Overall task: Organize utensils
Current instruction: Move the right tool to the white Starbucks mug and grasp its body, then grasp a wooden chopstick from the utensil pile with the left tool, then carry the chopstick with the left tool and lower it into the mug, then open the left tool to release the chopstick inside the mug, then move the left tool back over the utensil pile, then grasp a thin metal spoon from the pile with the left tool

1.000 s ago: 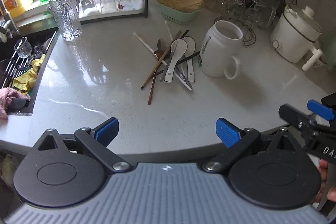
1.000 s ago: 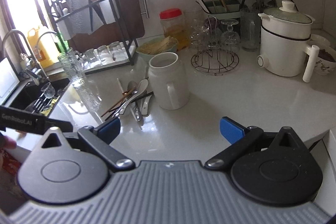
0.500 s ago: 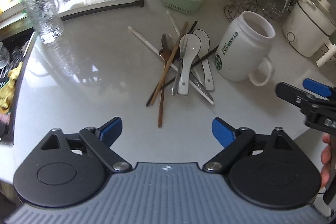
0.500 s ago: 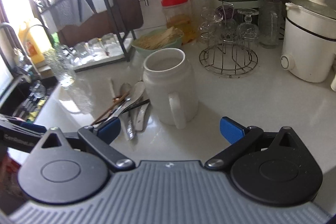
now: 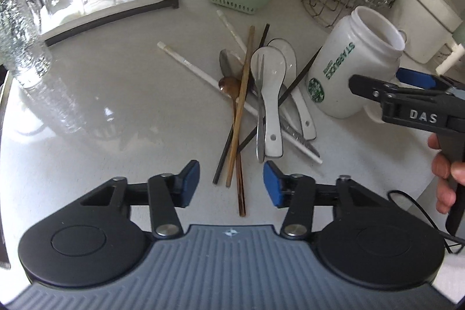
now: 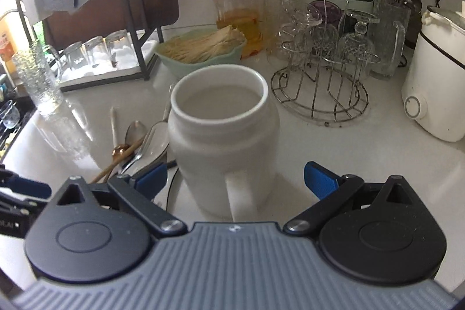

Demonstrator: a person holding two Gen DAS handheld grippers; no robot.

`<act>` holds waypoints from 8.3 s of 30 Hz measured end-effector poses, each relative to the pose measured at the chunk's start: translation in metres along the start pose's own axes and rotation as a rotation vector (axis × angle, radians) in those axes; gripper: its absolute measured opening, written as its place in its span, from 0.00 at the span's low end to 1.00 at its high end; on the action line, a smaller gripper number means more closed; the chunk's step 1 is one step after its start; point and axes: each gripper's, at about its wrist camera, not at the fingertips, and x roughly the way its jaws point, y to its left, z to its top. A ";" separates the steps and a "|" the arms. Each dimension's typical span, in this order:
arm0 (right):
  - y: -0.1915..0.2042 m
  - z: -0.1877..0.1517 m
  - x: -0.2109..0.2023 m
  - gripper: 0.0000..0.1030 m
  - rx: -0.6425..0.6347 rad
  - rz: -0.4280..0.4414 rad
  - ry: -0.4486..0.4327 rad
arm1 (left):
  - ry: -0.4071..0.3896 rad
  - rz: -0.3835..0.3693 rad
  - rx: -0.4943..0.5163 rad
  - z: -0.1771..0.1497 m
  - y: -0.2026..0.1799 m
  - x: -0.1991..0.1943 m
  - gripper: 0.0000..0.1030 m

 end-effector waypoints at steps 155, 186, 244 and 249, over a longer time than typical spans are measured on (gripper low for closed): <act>-0.016 0.014 0.011 0.88 -0.219 0.201 0.021 | 0.080 -0.118 0.137 0.159 -0.101 -0.078 0.45; -0.019 0.011 0.006 0.88 -0.181 0.161 0.039 | -0.098 -0.075 -0.263 0.040 -0.008 -0.057 0.45; -0.020 0.013 0.006 0.88 -0.155 0.131 0.077 | -0.051 -0.037 -0.166 0.067 -0.013 0.071 0.09; -0.021 0.013 0.006 0.88 -0.159 0.133 0.076 | -0.074 -0.042 -0.194 0.064 -0.014 0.053 0.09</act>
